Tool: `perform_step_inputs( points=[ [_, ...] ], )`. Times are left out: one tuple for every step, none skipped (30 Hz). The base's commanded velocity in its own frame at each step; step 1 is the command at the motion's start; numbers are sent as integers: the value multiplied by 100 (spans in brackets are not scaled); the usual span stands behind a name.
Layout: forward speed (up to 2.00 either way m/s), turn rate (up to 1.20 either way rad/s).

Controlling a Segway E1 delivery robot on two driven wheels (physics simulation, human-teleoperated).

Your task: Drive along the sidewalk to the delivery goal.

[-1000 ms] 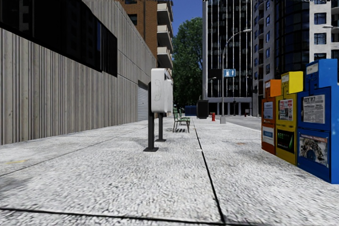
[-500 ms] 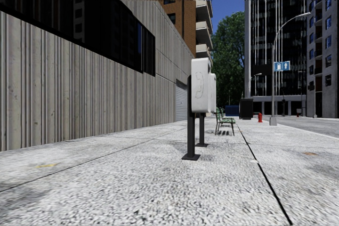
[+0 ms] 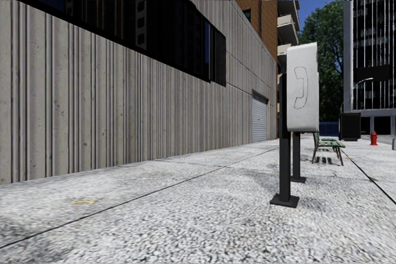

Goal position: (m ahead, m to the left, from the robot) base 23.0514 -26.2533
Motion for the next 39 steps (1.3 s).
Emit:
perform_step_inputs(
  points=[
    [130,53],
    [130,53],
    [130,53],
    [131,53],
    [131,53],
    [131,53],
    [131,53],
    [131,53],
    [131,53],
    [131,53],
    [133,48],
    [137,34],
    [143,10],
    [148,0],
    [153,0],
    [153,0],
    [156,0],
    [162,0],
    [168,0],
    [174,0],
    [179,0],
    [189,0],
    [189,0],
    [200,0],
    [200,0],
    [200,0],
    [200,0],
    [200,0],
    [200,0],
    [200,0],
    [200,0],
    [200,-15],
    [200,-26],
    [200,-33],
    [200,-39],
    [200,-45],
    [200,-48],
    [200,-48],
    [200,-49]
  ],
)
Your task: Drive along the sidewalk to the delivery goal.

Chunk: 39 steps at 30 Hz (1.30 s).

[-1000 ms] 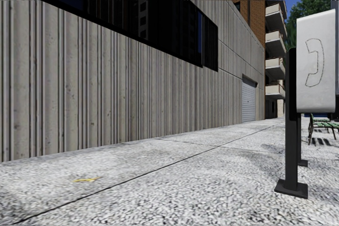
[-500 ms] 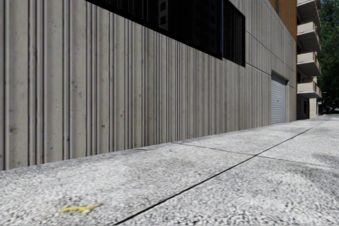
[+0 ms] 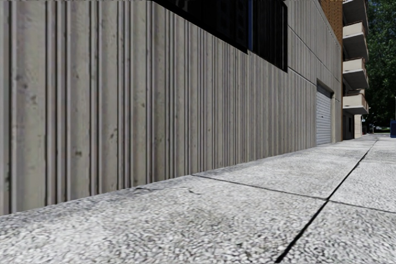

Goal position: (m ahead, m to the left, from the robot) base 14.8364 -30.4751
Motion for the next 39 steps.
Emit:
perform_step_inputs(
  points=[
    [200,-50],
    [200,-52],
    [200,-53],
    [200,-54],
    [200,-54],
    [200,-54],
    [200,-54],
    [200,-54],
    [200,-54],
    [200,-54],
    [200,-54],
    [200,-54],
    [200,-54],
    [200,-54],
    [200,-54],
    [200,-54],
    [200,-54],
    [200,-54],
    [200,-54],
    [200,-54],
    [200,-54],
    [200,-54],
    [200,-54],
    [200,-54],
    [200,-54],
    [200,-54],
    [200,-54],
    [200,-51],
    [200,0],
    [200,0],
    [200,0],
    [200,0],
    [200,0],
    [200,0],
    [200,0],
    [200,0],
    [200,0],
    [200,0],
    [200,0]
  ],
)
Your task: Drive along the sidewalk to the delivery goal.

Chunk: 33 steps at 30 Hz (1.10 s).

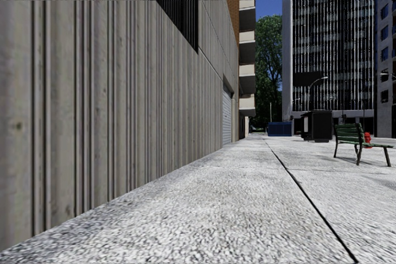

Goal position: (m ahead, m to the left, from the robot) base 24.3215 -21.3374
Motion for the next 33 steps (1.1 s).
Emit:
perform_step_inputs(
  points=[
    [200,-1],
    [200,-11],
    [200,-20],
    [200,-28],
    [200,-37],
    [200,-37],
    [200,-44],
    [200,-44],
    [200,-45],
    [200,-45],
    [200,-45],
    [200,-45],
    [200,-45],
    [200,-45],
    [200,-45],
    [200,-45],
    [200,-45],
    [200,-45],
    [200,-45],
    [200,-45],
    [200,-37],
    [200,-7],
    [200,0],
    [200,0],
    [200,0],
    [200,0],
    [200,0],
    [200,0],
    [200,0],
    [200,0],
    [200,0],
    [200,0],
    [200,0]
  ],
)
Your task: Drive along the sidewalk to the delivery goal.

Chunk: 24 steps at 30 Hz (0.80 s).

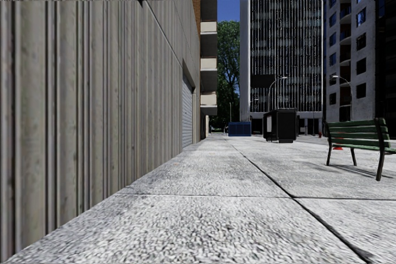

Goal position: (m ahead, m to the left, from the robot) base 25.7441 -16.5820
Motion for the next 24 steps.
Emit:
perform_step_inputs(
  points=[
    [200,0],
    [200,0],
    [200,-3],
    [200,-12],
    [200,-17],
    [200,-18],
    [200,-19],
    [200,-19],
    [200,-19],
    [200,-19],
    [200,-19],
    [200,-19],
    [200,-19],
    [200,-19],
    [200,-19],
    [200,-19],
    [200,-19],
    [200,-21],
    [200,-22],
    [200,-22],
    [200,-22],
    [200,-23],
    [200,-23],
    [200,-23]
  ],
)
